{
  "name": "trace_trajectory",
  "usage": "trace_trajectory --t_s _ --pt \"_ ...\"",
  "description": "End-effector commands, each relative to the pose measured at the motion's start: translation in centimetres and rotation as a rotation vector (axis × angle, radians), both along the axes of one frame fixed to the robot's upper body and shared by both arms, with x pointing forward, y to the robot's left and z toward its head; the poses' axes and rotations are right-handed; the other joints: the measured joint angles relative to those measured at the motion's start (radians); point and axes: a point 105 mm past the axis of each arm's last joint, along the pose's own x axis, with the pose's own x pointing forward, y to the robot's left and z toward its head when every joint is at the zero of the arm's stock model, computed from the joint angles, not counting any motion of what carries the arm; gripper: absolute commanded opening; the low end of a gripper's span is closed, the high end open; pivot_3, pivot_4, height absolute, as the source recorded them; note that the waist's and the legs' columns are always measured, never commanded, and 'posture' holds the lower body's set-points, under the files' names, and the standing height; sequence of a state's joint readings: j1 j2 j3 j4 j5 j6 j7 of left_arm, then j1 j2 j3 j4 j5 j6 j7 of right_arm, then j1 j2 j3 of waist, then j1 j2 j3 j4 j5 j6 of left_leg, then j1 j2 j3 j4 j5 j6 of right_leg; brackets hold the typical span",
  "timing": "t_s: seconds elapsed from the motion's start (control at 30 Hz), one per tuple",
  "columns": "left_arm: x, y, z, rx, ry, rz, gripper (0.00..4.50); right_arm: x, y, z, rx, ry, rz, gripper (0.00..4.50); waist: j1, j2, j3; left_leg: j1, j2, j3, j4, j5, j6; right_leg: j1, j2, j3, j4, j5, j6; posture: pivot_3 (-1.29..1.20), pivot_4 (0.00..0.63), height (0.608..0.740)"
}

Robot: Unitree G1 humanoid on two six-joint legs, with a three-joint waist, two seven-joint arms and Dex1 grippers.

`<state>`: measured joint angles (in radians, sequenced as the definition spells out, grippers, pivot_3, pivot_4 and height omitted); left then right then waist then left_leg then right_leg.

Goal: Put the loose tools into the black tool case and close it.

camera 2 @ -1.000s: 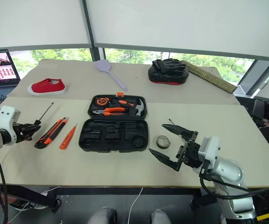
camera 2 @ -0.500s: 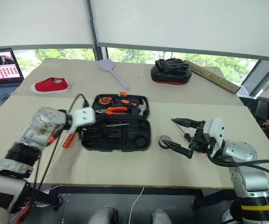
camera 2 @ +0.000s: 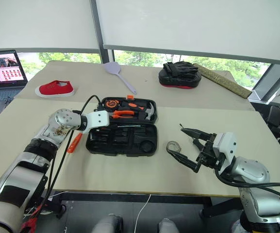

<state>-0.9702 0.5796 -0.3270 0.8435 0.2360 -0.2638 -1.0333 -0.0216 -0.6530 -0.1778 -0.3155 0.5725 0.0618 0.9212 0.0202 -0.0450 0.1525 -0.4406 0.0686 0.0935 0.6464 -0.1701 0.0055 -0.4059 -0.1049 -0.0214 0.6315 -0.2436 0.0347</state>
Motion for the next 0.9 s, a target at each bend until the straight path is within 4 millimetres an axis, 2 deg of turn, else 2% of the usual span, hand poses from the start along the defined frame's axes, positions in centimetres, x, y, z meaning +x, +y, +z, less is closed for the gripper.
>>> trace_trajectory --t_s 0.03,0.3,0.37,0.4,0.5,0.6,0.67,0.73,0.8,0.9 --pt "0.1 -0.8 0.9 0.013 -0.029 -0.065 0.84 -0.3 -0.1 1.2 0.011 -0.054 -0.014 4.50 -0.002 0.000 0.000 0.000 0.000 0.000 0.000 0.000 0.000 0.000 0.000 0.000 0.000 0.000 0.000 0.00 0.150 0.740" --pt "0.4 -0.4 0.8 0.019 -0.015 -0.065 0.84 -0.4 -0.2 1.1 0.020 -0.054 -0.031 4.50 -0.004 0.000 0.000 0.000 0.000 0.000 0.000 0.000 0.000 0.000 0.000 0.000 0.000 0.000 0.000 0.00 0.150 0.740" --pt "0.2 -1.2 1.6 -0.086 -0.009 -0.085 1.85 -0.5 -0.2 0.8 0.020 -0.044 -0.034 4.50 -0.004 0.000 0.000 0.000 0.000 0.000 0.000 0.000 0.000 0.000 0.000 0.000 0.000 0.000 0.000 0.00 0.150 0.740" --pt "0.1 -1.5 2.1 -0.138 -0.016 -0.095 2.06 -0.5 -0.2 0.7 0.020 -0.038 -0.035 4.50 -0.002 0.000 0.000 0.000 0.000 0.000 0.000 0.000 0.000 0.000 0.000 0.000 0.000 0.000 0.000 0.00 0.150 0.740" --pt "0.3 -1.5 4.0 -0.281 -0.040 -0.084 3.18 -0.6 -0.3 0.4 0.017 -0.025 -0.035 4.50 0.000 0.000 0.000 -0.001 0.000 0.000 0.001 0.000 0.000 0.000 0.000 0.000 0.000 0.000 0.000 0.00 0.150 0.740" --pt "0.6 -0.7 5.8 -0.435 -0.026 -0.040 3.18 -0.6 -0.6 0.2 0.016 -0.015 -0.038 4.50 -0.006 0.000 0.000 -0.001 0.000 0.000 0.001 0.000 0.000 0.000 0.000 0.000 0.000 0.000 0.000 0.00 0.150 0.740" --pt "0.7 0.0 6.2 -0.533 0.019 0.009 2.62 -0.6 -0.7 0.1 0.017 -0.007 -0.042 4.50 -0.009 0.000 0.000 -0.001 0.000 -0.001 0.001 0.000 0.000 0.000 0.000 -0.001 0.001 0.000 0.000 0.00 0.150 0.740" --pt "0.5 0.6 5.0 -0.550 0.072 0.045 2.09 -0.7 -0.8 -0.1 0.019 0.000 -0.045 4.50 -0.011 0.000 0.000 -0.001 0.000 -0.001 0.001 0.000 0.000 0.000 0.001 -0.001 0.001 0.000 0.000 0.00 0.150 0.740" --pt "0.3 1.0 3.2 -0.536 0.107 0.092 1.35 -0.7 -0.8 -0.4 0.021 0.009 -0.046 4.50 -0.010 0.000 0.000 -0.001 0.000 -0.001 0.001 0.000 0.000 0.000 0.001 -0.001 0.001 0.000 0.000 0.00 0.150 0.740" --pt "0.3 0.6 2.0 -0.560 0.136 0.132 0.19 -0.8 -0.9 -0.7 0.023 0.019 -0.050 4.50 -0.009 0.000 0.000 0.000 0.000 -0.001 0.001 0.000 0.000 0.001 0.001 0.000 0.001 0.000 0.000 0.00 0.150 0.740"
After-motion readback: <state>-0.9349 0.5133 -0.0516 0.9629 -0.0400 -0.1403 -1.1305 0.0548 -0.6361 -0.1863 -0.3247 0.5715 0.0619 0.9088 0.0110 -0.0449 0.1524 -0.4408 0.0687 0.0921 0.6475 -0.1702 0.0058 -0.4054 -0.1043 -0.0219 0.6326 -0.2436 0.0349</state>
